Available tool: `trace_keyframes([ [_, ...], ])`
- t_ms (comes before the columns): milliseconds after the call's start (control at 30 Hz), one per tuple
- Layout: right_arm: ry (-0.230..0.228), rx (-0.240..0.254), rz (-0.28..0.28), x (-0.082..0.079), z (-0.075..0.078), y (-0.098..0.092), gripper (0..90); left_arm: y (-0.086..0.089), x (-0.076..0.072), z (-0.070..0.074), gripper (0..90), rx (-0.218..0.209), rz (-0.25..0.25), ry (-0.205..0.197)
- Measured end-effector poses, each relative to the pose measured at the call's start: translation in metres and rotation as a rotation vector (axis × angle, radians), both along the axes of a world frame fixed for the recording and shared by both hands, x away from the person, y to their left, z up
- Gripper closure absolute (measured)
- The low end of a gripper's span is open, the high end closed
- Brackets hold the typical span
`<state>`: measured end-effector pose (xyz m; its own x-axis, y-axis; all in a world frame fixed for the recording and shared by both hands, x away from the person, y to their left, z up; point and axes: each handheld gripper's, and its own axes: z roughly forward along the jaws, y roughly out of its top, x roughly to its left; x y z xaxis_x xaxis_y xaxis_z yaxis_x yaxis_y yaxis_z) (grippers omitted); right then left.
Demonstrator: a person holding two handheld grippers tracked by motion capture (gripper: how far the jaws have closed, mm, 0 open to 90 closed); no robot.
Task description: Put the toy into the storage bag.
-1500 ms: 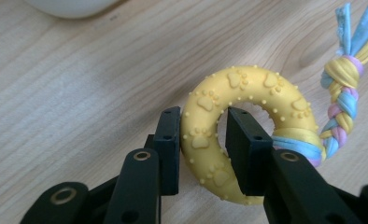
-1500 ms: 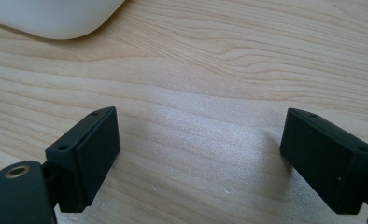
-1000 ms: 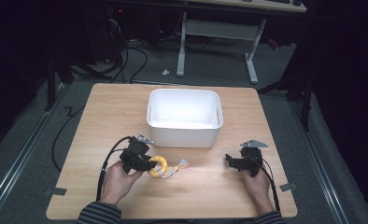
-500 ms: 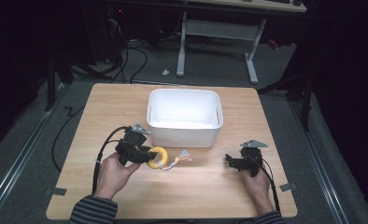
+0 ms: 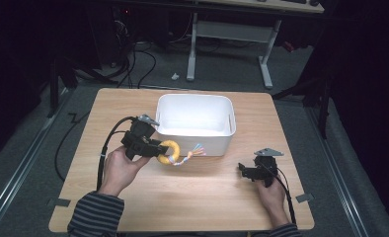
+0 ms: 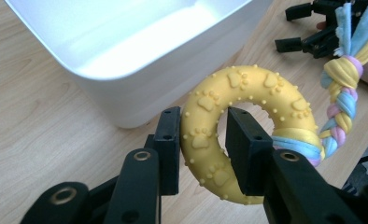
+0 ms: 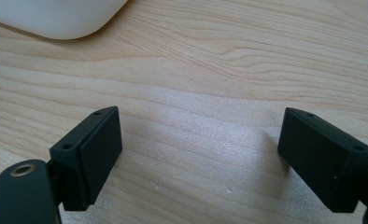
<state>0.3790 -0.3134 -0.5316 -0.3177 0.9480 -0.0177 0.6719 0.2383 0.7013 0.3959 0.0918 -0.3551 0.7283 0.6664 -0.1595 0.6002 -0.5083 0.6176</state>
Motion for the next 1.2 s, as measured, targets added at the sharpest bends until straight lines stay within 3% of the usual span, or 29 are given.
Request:
trace_keyframes([
  [467, -0.001, -0.001, 0.004, 0.000, 0.000, 0.000, 13.8, -0.005, 0.026, 0.028, 66.6, -0.001, 0.015, -0.021],
  [900, -0.001, -0.002, 0.005, 0.000, 0.000, 0.000, 13.8, -0.019, 0.049, 0.036, 66.6, -0.018, 0.037, -0.009],
  [1200, 0.000, -0.002, 0.004, 0.000, 0.000, 0.000, 13.8, -0.027, 0.063, 0.033, 66.5, -0.018, 0.050, 0.000],
])
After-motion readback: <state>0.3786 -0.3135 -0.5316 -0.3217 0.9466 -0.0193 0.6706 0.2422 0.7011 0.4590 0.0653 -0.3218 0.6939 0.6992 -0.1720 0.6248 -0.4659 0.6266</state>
